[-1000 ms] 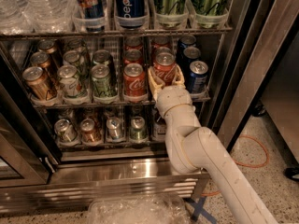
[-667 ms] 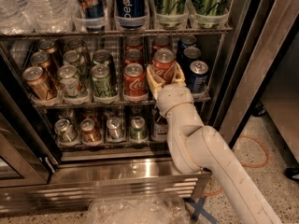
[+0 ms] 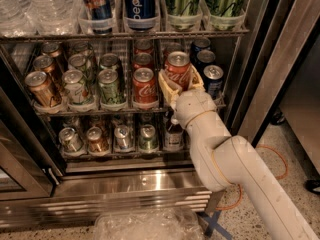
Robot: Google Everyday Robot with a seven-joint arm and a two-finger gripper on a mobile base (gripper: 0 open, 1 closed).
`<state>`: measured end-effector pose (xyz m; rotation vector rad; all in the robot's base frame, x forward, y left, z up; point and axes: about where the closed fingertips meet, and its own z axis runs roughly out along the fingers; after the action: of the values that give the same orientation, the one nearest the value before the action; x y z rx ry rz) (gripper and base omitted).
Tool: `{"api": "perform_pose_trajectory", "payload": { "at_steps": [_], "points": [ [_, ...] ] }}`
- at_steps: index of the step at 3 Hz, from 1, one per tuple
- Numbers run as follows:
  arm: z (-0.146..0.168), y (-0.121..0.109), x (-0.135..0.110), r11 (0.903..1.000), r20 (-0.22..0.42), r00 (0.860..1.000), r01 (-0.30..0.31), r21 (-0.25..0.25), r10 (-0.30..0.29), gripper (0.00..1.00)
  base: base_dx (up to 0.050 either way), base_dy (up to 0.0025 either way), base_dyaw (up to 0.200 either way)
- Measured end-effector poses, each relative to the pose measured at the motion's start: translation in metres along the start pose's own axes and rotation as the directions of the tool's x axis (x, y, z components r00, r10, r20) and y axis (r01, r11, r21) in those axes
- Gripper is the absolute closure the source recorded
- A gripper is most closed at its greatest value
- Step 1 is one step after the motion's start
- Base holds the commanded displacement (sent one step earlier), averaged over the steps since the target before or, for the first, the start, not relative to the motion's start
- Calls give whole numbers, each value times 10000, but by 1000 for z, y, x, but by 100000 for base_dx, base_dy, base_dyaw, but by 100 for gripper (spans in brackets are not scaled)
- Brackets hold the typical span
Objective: Pick coke can from middle shelf of fridge
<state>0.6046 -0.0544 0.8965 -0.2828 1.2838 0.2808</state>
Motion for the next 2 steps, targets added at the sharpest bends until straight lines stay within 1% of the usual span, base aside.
{"api": "perform_pose_trajectory", "payload": {
  "at_steps": [1, 2],
  "points": [
    [-16, 6, -5, 9979, -149, 9999, 11, -641, -21, 100, 0, 0, 0],
    [-31, 14, -8, 9893, -388, 9992, 5, -1460, -62, 100, 0, 0, 0]
  ]
}}
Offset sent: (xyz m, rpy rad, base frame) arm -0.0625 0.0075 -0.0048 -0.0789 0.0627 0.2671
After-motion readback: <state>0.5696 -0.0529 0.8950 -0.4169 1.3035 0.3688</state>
